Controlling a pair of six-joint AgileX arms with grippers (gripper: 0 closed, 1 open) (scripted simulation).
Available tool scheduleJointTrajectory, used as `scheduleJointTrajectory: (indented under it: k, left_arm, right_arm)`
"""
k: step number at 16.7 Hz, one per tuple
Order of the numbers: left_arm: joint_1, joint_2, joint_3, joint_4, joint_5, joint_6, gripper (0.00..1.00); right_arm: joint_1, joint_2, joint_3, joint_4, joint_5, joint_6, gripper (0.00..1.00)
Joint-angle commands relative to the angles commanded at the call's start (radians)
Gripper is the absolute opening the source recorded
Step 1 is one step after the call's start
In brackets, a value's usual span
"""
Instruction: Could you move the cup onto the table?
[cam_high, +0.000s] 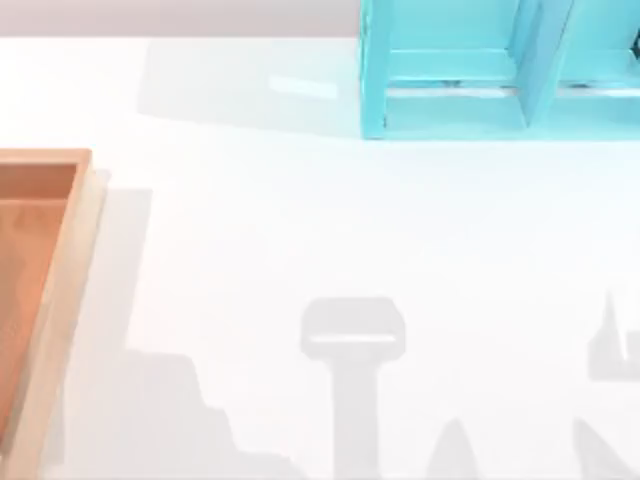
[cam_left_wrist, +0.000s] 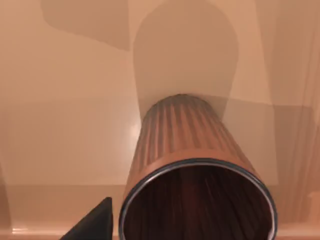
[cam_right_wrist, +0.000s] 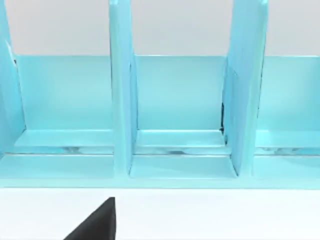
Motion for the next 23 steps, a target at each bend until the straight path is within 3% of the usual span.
scheduleJointTrajectory:
  k: [4, 8, 21, 23]
  left_arm:
    - [0.003, 0.029, -0.103, 0.132, 0.0, 0.004, 1.0]
    - [0.003, 0.031, -0.109, 0.14, 0.0, 0.004, 1.0]
    - [0.003, 0.031, -0.109, 0.14, 0.0, 0.004, 0.02]
    - [0.003, 0.031, -0.109, 0.14, 0.0, 0.004, 0.0]
  right_arm:
    - [0.0, 0.0, 0.0, 0.0, 0.0, 0.0, 1.0]
    - [0.0, 0.0, 0.0, 0.0, 0.0, 0.0, 1.0]
    - [0.0, 0.0, 0.0, 0.0, 0.0, 0.0, 1.0]
    - [0.0, 0.0, 0.0, 0.0, 0.0, 0.0, 1.0]
